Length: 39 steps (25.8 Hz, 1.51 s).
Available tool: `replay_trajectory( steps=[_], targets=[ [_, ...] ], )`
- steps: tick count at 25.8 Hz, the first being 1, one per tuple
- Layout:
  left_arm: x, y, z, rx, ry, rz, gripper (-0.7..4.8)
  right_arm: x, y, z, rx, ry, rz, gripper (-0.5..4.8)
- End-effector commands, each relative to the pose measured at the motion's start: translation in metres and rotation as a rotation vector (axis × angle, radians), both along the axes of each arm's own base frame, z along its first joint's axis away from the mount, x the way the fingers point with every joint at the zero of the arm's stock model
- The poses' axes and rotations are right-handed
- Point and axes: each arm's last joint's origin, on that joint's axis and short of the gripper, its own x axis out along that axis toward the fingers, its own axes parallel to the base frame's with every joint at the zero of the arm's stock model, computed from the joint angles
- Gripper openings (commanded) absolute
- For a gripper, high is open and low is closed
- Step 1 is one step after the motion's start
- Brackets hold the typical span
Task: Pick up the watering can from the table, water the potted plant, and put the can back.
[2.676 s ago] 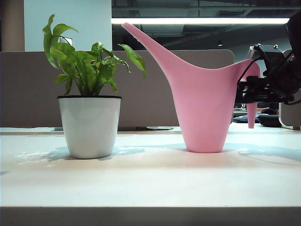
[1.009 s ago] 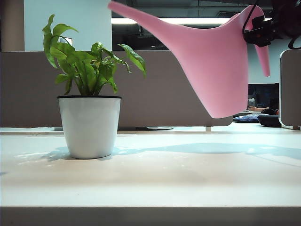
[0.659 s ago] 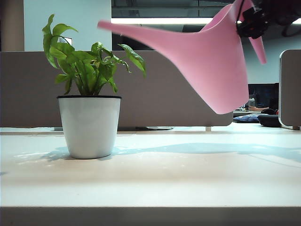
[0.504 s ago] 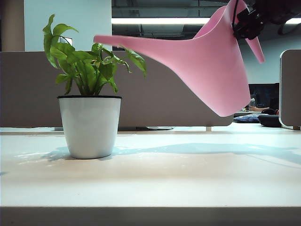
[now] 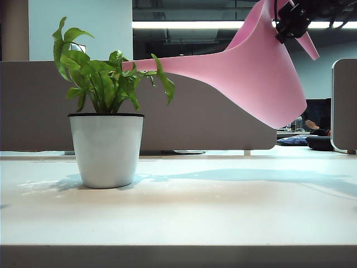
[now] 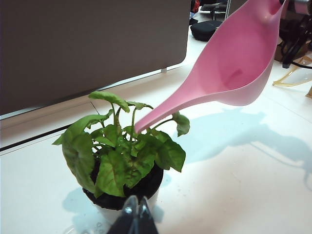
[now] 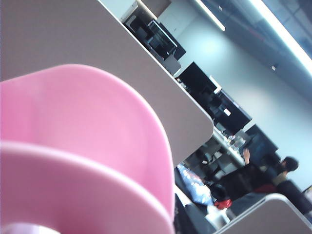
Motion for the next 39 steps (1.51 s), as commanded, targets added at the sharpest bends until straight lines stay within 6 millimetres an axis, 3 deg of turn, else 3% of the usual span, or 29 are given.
replay_trajectory(
  steps=[1,14,39],
  targets=[
    [-0.001,0.000,0.002,-0.004,-0.010,-0.007,-0.05,-0.006,0.000,0.021,-0.003,-0.139,-0.011,1.14],
    [-0.001,0.000,0.002,-0.004,-0.008,-0.007,-0.05,-0.011,0.009,0.031,-0.108,-0.225,-0.018,1.15],
    [-0.002,0.000,0.002,-0.008,-0.007,-0.028,-0.05,-0.027,0.006,0.050,-0.192,-0.307,-0.047,1.15]
  ],
)
